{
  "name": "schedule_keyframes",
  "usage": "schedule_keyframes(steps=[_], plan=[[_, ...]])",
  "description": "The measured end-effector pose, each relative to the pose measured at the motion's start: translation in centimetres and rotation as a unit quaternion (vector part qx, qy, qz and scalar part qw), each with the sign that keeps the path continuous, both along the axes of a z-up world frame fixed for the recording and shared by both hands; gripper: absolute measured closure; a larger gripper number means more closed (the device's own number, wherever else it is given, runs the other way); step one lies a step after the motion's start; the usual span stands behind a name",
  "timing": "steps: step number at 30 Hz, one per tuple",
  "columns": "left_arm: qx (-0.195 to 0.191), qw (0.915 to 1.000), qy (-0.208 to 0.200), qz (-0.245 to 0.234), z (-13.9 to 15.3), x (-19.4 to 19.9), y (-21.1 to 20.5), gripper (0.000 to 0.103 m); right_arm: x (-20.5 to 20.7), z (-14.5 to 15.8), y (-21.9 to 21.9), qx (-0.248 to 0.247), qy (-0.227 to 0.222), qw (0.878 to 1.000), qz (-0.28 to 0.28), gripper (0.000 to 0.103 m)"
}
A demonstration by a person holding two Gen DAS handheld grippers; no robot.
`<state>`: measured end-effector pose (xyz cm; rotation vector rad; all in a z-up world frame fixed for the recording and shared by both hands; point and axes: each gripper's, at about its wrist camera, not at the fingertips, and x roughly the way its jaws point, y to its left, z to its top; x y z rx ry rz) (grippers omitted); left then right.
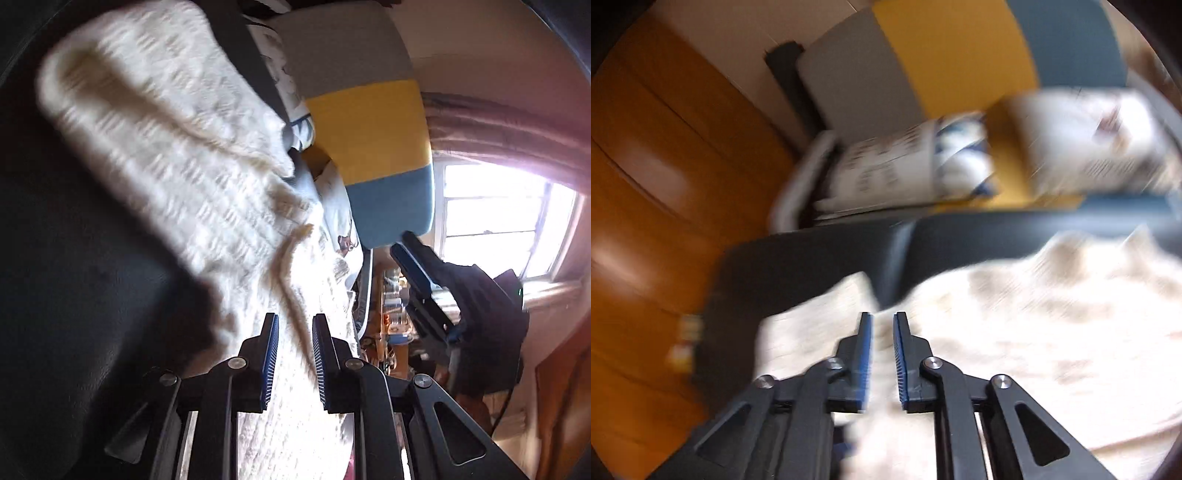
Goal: Fold clothes
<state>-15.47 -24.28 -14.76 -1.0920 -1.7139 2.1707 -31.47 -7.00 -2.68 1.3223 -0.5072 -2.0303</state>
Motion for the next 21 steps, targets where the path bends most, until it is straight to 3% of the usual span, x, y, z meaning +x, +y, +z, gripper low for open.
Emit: schedule_keyframes(steps=[3,6,7,11,15,21], plan=[[-0.019,0.9997,-0.004,0.013,-0.3,2.1,-1.6,0.085,0.7,-4.0,-2.4,-0.077,-0.094,0.992,0.025,0.069],[-0.048,0.9986,-0.001,0.024,0.3,4.0,-3.7,0.085,0.9,-7.4,-6.1,-0.110,-0.108,0.987,0.035,0.052],[-0.055,0.9981,0.000,0.028,0.5,4.6,-4.6,0.084,0.6,-8.5,-6.9,-0.116,-0.119,0.986,0.017,0.050],[-0.081,0.9957,0.005,0.044,0.9,6.2,-7.1,0.077,-0.7,-12.0,-9.1,-0.129,-0.160,0.977,-0.061,0.050],[-0.078,0.9960,0.001,0.045,0.0,7.0,-7.9,0.074,-0.9,-11.9,-10.0,-0.157,-0.154,0.970,-0.109,0.054],[-0.052,0.9983,-0.012,0.020,-1.9,7.3,-7.2,0.074,-1.7,-14.0,-14.6,-0.168,-0.219,0.961,-0.032,0.060]])
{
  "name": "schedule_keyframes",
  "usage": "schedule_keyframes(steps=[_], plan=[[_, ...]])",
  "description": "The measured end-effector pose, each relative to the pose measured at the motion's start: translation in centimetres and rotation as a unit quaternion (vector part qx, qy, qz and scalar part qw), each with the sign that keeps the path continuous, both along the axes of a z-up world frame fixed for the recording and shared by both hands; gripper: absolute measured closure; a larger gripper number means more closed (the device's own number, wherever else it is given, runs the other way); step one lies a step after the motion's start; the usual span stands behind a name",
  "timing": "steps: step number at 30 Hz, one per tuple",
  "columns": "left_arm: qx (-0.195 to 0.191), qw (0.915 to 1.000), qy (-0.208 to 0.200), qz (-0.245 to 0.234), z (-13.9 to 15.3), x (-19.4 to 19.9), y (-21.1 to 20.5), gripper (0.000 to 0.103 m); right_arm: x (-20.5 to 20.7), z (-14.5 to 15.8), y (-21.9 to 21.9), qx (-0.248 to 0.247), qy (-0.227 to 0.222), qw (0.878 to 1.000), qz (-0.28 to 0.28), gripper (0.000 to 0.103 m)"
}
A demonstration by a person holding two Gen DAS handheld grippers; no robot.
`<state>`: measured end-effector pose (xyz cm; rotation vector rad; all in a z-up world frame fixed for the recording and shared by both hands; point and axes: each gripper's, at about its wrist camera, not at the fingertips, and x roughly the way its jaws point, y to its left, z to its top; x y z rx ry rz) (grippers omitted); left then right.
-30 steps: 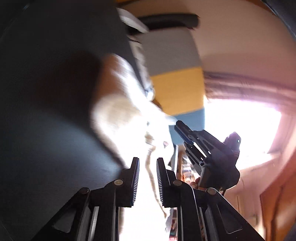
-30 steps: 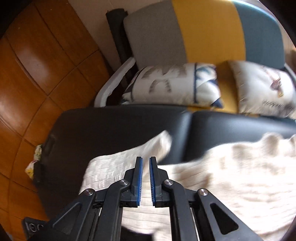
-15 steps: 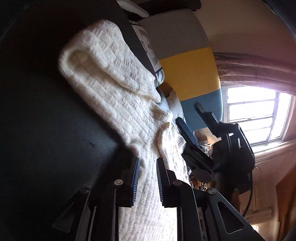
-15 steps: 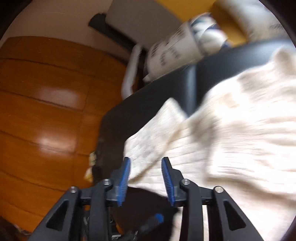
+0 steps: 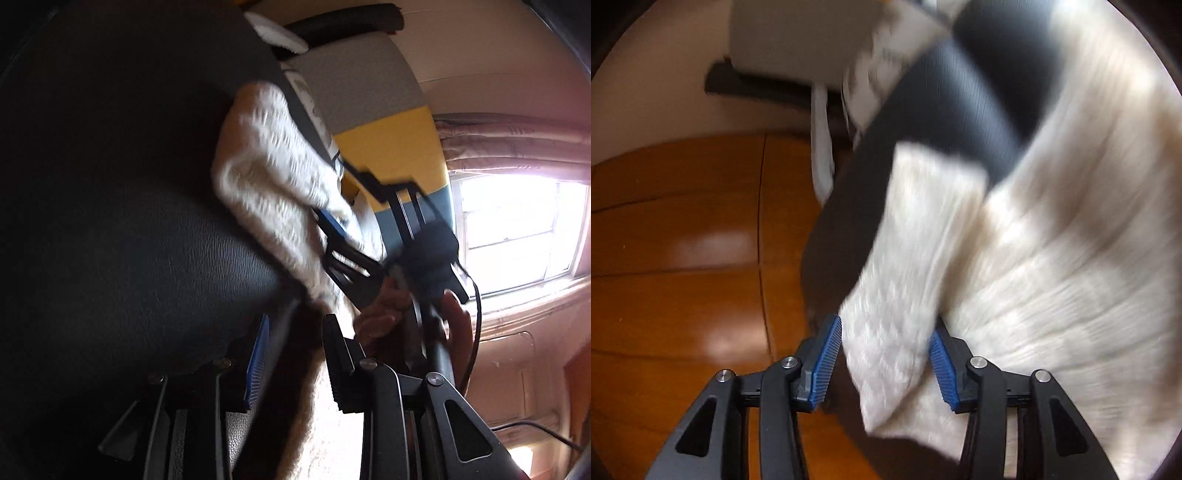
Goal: Fold clothes
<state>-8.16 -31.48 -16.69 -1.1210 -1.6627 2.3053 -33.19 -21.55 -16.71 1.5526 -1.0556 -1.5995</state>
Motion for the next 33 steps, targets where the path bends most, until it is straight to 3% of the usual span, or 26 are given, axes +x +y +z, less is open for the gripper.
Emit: schedule_keyframes(steps=[3,5,6,9,14,16,21,26,30,33], plan=[[-0.003,1.0000,-0.005,-0.008,-0.4,0.1,0.4,0.074,-0.1,0.2,-1.0,0.013,0.016,1.000,0.017,0.062],[-0.003,0.9999,-0.006,-0.010,-0.4,0.3,0.4,0.074,-0.1,0.2,-1.2,0.039,0.023,0.999,0.019,0.096],[-0.004,0.9999,-0.005,-0.011,-0.4,0.4,0.5,0.074,0.0,0.4,-1.1,0.059,0.033,0.998,0.015,0.098],[-0.013,0.9998,0.000,-0.014,0.0,0.6,0.7,0.074,0.9,2.2,-1.5,0.089,0.089,0.992,0.025,0.098],[-0.018,0.9994,0.021,-0.019,1.4,0.0,1.8,0.074,1.5,8.6,0.7,0.146,0.196,0.969,0.024,0.098],[-0.016,0.9991,0.031,-0.023,2.3,-1.6,2.8,0.074,0.7,11.1,2.4,0.161,0.218,0.963,0.013,0.098],[0.010,0.9982,0.049,-0.033,3.6,-5.9,5.5,0.074,1.8,14.8,10.3,0.204,0.259,0.944,-0.029,0.098],[-0.013,0.9987,0.009,-0.049,2.5,-10.2,8.7,0.074,2.7,18.0,18.8,0.243,0.294,0.921,-0.081,0.098],[-0.038,0.9976,-0.032,-0.048,0.7,-11.9,9.8,0.074,4.1,17.8,26.2,0.286,0.291,0.905,-0.124,0.098],[-0.062,0.9965,-0.028,-0.049,0.9,-11.7,10.2,0.075,4.6,13.7,31.5,0.301,0.240,0.910,-0.154,0.098]])
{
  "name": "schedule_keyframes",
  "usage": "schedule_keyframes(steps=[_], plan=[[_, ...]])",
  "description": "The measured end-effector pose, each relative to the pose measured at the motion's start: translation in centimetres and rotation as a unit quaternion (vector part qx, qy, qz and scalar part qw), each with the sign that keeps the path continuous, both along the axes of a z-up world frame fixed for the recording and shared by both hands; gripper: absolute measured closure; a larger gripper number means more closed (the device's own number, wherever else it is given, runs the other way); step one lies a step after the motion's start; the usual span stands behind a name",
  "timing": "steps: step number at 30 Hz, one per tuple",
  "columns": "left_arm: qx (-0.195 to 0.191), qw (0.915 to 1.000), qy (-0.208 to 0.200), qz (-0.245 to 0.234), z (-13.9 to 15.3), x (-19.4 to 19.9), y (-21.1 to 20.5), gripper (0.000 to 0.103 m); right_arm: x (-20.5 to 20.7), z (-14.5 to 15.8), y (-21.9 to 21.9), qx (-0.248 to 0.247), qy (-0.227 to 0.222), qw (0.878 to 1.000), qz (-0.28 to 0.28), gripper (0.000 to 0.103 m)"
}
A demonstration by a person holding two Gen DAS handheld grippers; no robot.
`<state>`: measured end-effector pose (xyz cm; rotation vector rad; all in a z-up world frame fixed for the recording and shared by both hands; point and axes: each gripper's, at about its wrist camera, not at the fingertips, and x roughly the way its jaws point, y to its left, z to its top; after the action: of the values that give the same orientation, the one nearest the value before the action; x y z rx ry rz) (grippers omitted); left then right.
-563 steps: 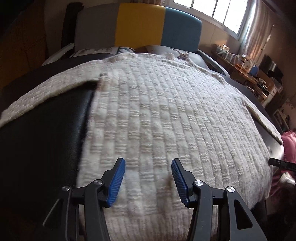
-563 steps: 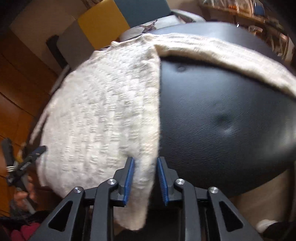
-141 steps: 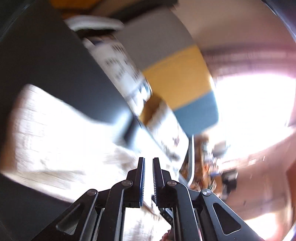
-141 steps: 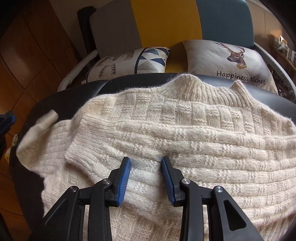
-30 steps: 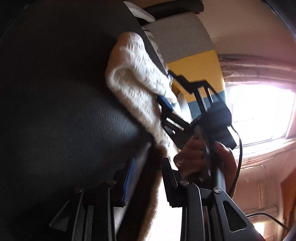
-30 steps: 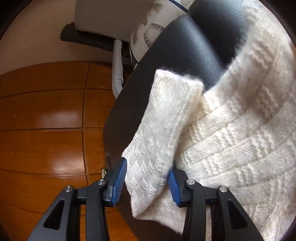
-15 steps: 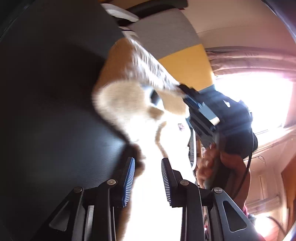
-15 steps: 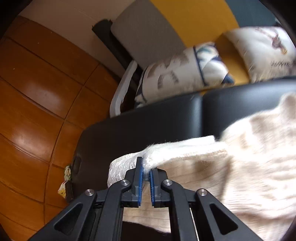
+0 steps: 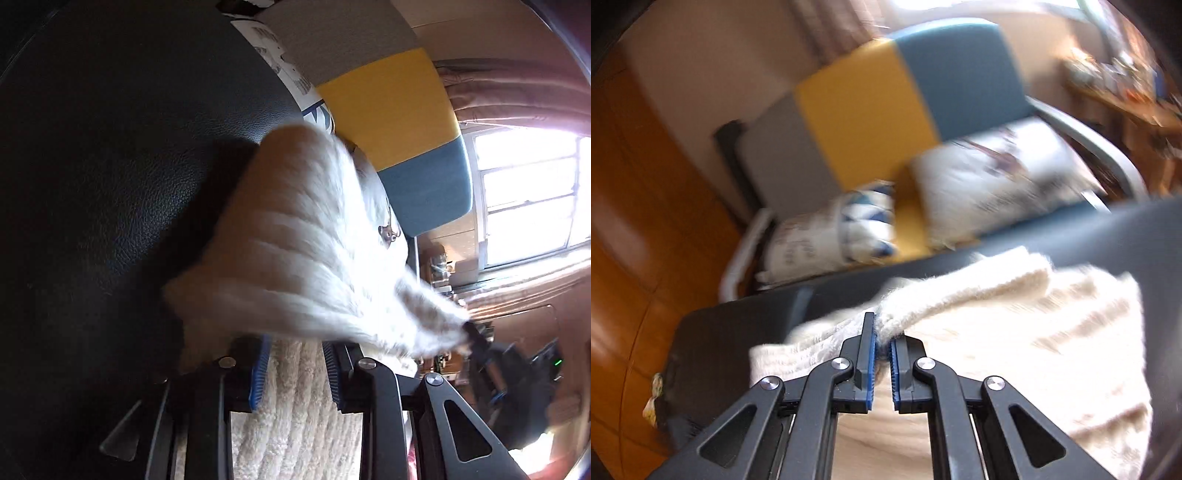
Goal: Fold clothes
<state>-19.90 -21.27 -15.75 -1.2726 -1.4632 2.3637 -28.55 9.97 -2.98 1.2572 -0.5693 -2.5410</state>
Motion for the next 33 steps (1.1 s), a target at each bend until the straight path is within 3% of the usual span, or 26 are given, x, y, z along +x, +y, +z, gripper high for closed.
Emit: schedule_keyframes(steps=[4,7,8,10,12,17,18,20,21,23,24,26,27,29,32,33], plan=[[-0.041,0.9991,0.003,-0.009,0.6,0.5,0.7,0.075,1.3,-6.1,5.1,-0.044,-0.063,0.996,-0.042,0.098],[-0.070,0.9974,0.005,-0.018,1.1,0.7,1.2,0.075,2.1,-8.8,6.5,-0.080,-0.074,0.993,-0.052,0.093],[-0.071,0.9972,0.004,-0.020,1.2,0.5,1.3,0.075,2.4,-9.4,7.1,-0.115,-0.074,0.989,-0.055,0.093],[-0.069,0.9974,0.002,-0.021,1.2,0.7,1.2,0.075,2.8,-10.5,8.7,-0.195,-0.075,0.975,-0.073,0.082],[-0.066,0.9975,0.003,-0.022,1.1,1.4,1.1,0.075,3.1,-11.4,10.3,-0.257,-0.078,0.959,-0.094,0.080],[-0.039,0.9991,0.004,-0.012,0.9,1.7,1.4,0.073,3.1,-12.5,12.7,-0.328,-0.065,0.928,-0.162,0.079],[-0.029,0.9995,0.003,-0.007,0.7,1.5,1.3,0.072,2.9,-12.4,13.0,-0.324,-0.061,0.929,-0.169,0.079],[-0.033,0.9994,0.006,-0.003,0.9,1.3,1.4,0.072,1.8,-12.0,12.8,-0.287,-0.063,0.941,-0.166,0.083],[-0.037,0.9993,0.008,0.000,1.1,1.2,1.5,0.073,1.1,-11.4,12.6,-0.255,-0.064,0.953,-0.152,0.089],[-0.045,0.9989,0.011,0.004,1.4,1.0,1.7,0.074,0.5,-8.4,11.7,-0.155,-0.041,0.981,-0.112,0.090],[-0.067,0.9977,0.015,-0.005,1.8,0.9,2.2,0.079,0.8,-6.8,11.6,-0.106,-0.015,0.990,-0.094,0.090],[-0.125,0.9914,0.023,-0.031,2.6,0.8,3.6,0.081,1.7,-4.4,11.1,-0.025,0.023,0.997,-0.073,0.091],[-0.130,0.9904,0.022,-0.040,2.5,0.9,3.8,0.081,1.7,-4.4,11.1,0.004,0.018,0.998,-0.067,0.091],[-0.121,0.9910,0.016,-0.055,1.7,1.4,4.1,0.082,1.7,-6.5,12.1,0.019,-0.017,0.997,-0.069,0.091],[-0.014,0.9993,0.015,-0.032,0.6,2.8,2.0,0.073,2.2,-9.5,13.8,-0.013,-0.047,0.995,-0.083,0.094],[0.029,0.9993,0.015,-0.016,0.2,3.4,1.0,0.065,2.3,-9.8,14.1,-0.025,-0.046,0.995,-0.087,0.094]])
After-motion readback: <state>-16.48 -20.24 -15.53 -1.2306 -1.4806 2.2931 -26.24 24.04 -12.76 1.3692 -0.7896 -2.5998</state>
